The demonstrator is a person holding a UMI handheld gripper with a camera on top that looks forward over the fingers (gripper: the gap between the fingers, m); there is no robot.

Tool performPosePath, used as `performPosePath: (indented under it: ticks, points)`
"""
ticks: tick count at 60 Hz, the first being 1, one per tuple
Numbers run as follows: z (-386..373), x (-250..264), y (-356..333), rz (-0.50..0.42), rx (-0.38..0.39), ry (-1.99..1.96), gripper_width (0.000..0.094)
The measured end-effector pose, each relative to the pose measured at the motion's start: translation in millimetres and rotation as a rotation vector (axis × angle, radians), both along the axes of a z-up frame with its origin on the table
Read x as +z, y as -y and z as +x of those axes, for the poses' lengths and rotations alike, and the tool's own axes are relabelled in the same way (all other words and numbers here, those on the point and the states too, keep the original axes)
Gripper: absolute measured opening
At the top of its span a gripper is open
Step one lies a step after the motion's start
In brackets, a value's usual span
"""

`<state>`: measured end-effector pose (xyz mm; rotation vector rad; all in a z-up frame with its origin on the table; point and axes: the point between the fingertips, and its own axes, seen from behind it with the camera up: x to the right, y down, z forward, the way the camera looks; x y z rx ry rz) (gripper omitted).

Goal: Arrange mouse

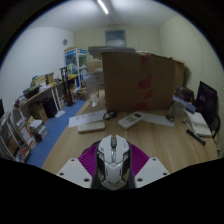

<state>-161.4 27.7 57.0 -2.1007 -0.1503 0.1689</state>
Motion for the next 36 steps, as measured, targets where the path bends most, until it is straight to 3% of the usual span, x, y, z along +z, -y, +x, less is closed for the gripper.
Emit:
performPosePath:
  ticks: [14,15,21,28,34,36]
  points:
    - [-3.1,-72.6,5.2,-0.173,-0.016,0.057,0.0418]
    - [-1.8,-69.7,1.7,-0.138,-0.017,0.056,0.045]
    - [-0.9,-71.4,2.2,-0.135,-0.013,0.079,0.0487]
    - [-3.1,-69.2,0.3,-0.136,-0.008,0.061,0.0586]
    - [-9.5,-66.6,12.7,-0.134,0.045,0.039,0.0895]
    - [-10.8,-65.6,18.3,-0.137,0.057,0.032,0.0828]
